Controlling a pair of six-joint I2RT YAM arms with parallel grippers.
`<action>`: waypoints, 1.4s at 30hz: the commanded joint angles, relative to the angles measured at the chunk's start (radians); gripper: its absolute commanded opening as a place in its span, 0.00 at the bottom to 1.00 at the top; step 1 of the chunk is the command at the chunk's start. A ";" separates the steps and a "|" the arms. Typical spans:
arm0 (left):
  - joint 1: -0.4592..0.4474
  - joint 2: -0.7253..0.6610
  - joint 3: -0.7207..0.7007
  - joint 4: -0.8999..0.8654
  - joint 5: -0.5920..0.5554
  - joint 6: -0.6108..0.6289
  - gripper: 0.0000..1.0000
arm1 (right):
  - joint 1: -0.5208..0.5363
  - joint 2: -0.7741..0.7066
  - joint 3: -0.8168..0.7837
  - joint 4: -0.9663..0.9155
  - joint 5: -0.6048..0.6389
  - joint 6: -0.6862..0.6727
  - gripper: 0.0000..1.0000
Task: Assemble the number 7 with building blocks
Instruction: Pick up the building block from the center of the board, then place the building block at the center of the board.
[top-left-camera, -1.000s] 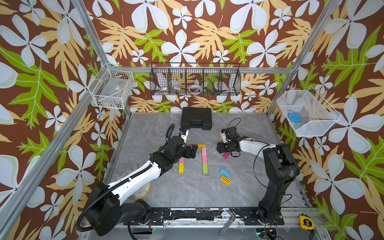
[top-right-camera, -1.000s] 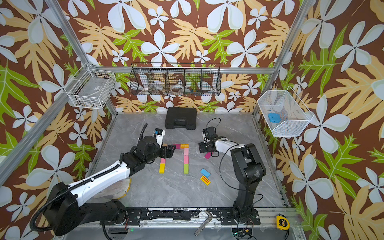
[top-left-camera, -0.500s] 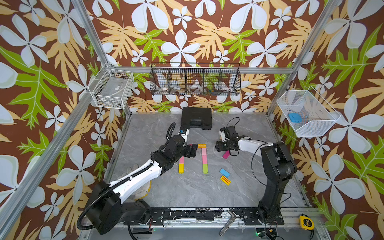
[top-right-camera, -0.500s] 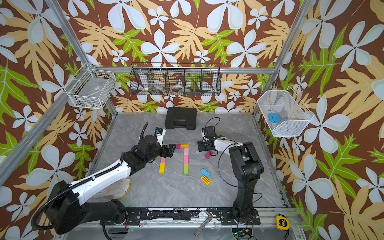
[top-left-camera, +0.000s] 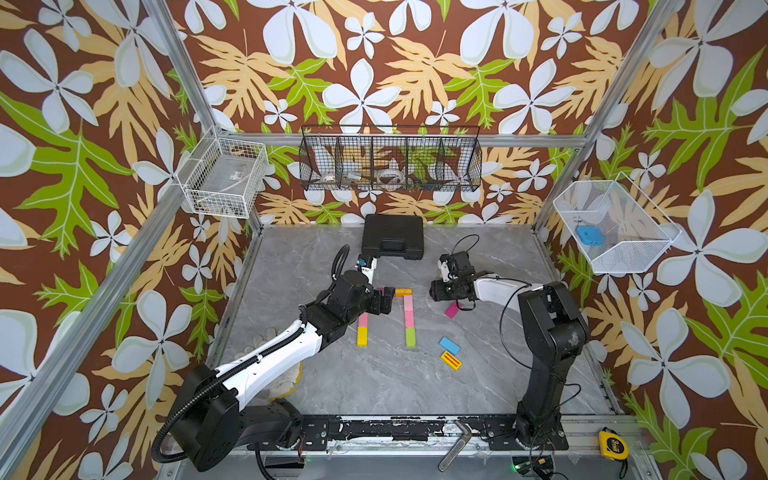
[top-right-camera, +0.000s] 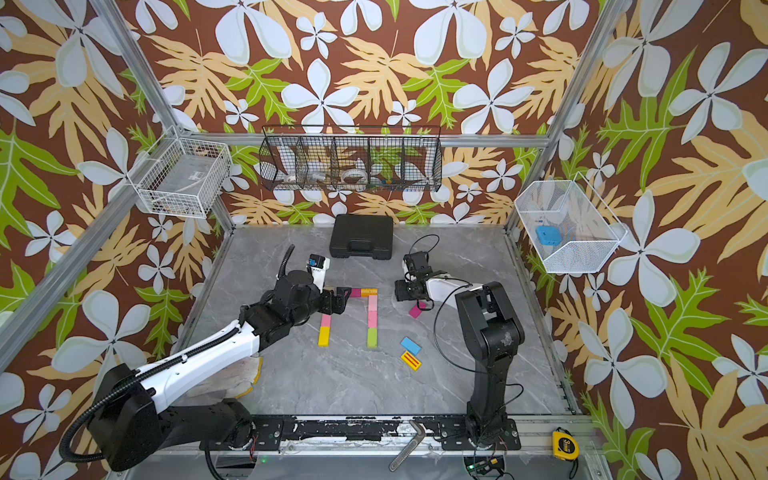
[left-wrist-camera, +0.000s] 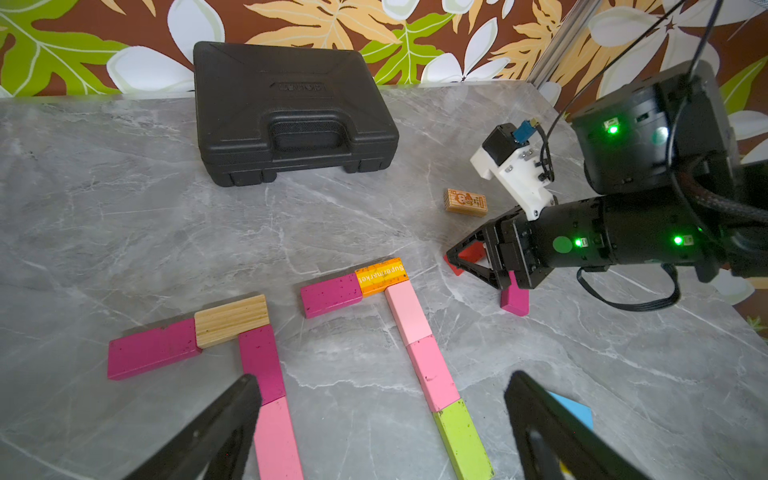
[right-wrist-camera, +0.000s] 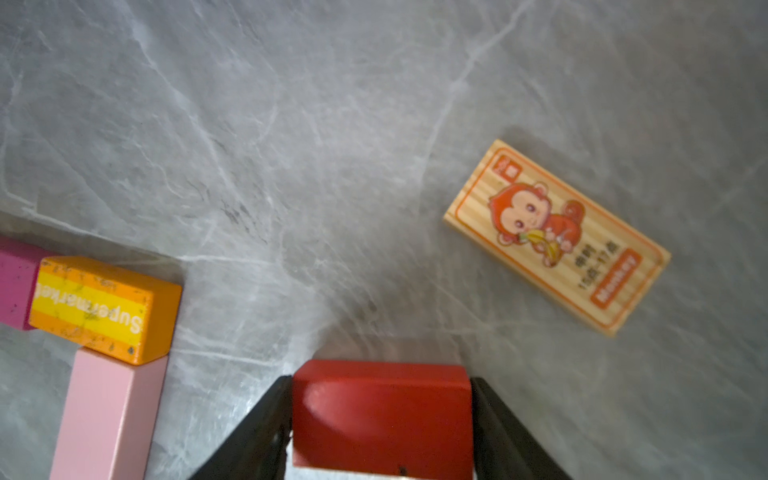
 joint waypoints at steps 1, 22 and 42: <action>0.002 -0.015 -0.006 0.029 0.004 0.007 0.94 | 0.021 -0.018 -0.015 0.005 0.028 0.088 0.63; 0.001 -0.107 -0.063 0.080 0.015 -0.002 0.94 | 0.116 0.016 0.035 0.018 0.178 0.246 0.64; 0.001 -0.114 -0.055 0.067 -0.005 0.010 0.94 | 0.095 -0.028 0.044 -0.013 0.219 0.188 0.73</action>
